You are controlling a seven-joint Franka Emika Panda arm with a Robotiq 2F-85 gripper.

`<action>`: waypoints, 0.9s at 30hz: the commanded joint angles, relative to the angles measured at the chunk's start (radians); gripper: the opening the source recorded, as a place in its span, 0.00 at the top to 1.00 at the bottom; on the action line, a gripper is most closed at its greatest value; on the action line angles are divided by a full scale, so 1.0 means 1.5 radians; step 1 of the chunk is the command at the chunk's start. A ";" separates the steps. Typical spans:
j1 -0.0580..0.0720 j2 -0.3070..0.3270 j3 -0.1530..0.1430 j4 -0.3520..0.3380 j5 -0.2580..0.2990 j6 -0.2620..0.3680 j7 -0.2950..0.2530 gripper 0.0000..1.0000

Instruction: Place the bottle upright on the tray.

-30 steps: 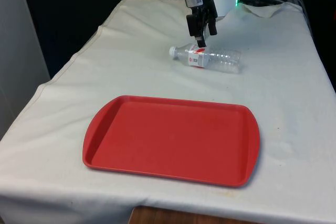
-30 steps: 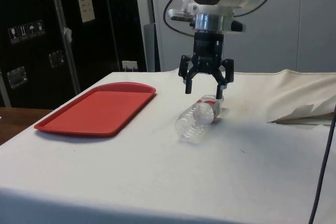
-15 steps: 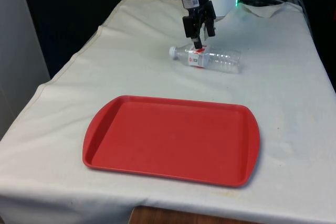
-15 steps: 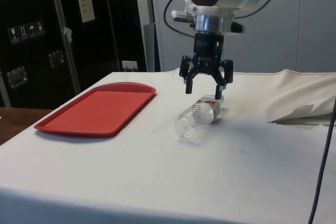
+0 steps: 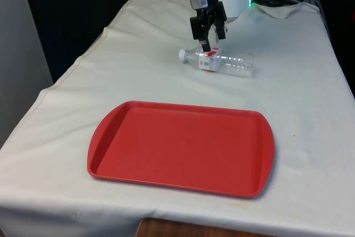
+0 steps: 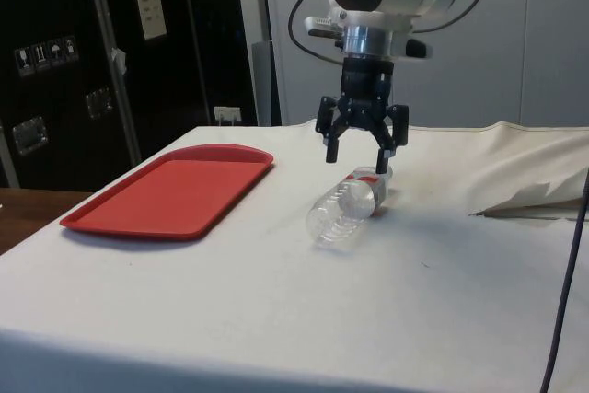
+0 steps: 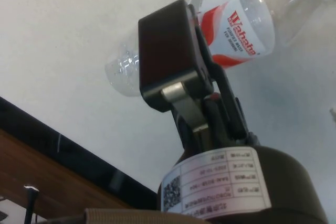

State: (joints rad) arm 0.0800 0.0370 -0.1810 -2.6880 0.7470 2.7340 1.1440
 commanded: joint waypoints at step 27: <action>0.000 -0.027 -0.007 -0.035 0.015 0.023 -0.014 0.00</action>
State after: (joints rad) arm 0.0790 0.0020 -0.1910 -2.7410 0.7630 2.7670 1.1290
